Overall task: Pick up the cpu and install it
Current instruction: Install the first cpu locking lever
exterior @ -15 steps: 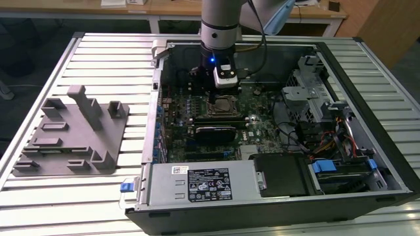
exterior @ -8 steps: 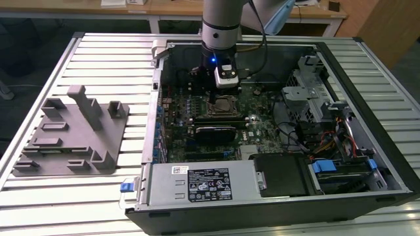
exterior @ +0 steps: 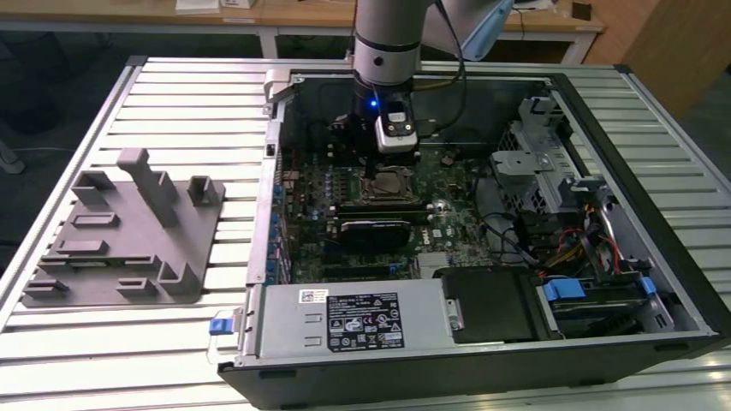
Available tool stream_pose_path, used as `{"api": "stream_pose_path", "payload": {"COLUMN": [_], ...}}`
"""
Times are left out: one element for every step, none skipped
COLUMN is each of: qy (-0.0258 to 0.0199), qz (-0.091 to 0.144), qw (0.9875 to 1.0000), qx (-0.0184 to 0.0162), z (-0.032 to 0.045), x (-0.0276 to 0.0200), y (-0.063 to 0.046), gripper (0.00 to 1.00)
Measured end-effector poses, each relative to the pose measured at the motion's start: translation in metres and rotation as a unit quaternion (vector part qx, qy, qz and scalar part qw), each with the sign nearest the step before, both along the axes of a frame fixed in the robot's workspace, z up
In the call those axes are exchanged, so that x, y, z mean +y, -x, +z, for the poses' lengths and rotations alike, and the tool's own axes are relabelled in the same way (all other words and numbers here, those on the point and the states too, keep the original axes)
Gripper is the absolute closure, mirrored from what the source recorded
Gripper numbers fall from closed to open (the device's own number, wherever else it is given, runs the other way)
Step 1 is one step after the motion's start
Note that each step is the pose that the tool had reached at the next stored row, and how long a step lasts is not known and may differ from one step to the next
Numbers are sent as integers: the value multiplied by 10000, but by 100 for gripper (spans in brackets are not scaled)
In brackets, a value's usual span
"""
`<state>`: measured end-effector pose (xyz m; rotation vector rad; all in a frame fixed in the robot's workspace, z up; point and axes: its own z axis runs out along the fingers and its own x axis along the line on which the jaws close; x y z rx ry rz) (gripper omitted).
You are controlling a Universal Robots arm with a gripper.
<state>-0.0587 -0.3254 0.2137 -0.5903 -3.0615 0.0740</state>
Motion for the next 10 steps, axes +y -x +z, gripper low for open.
{"api": "stream_pose_path", "payload": {"qy": [-1,-2,-2,-4,-6,-6,-7,-7,-13,-29], "qz": [0,0,1,0,0,0,0,1,1,1], "qw": [10000,10000,10000,10000,10000,10000,10000,10000,10000,10000], "qx": [0,0,0,0,-1,-1,-1,-5,-13,-33], "z": [18,37,53,61,62,62,62,63,63,61], "x": [0,0,0,0,0,0,0,0,-1,-1], "y": [0,0,0,0,-1,-1,-1,0,0,1], "gripper": [89,89,89,89,89,89,89,89,89,89]}}
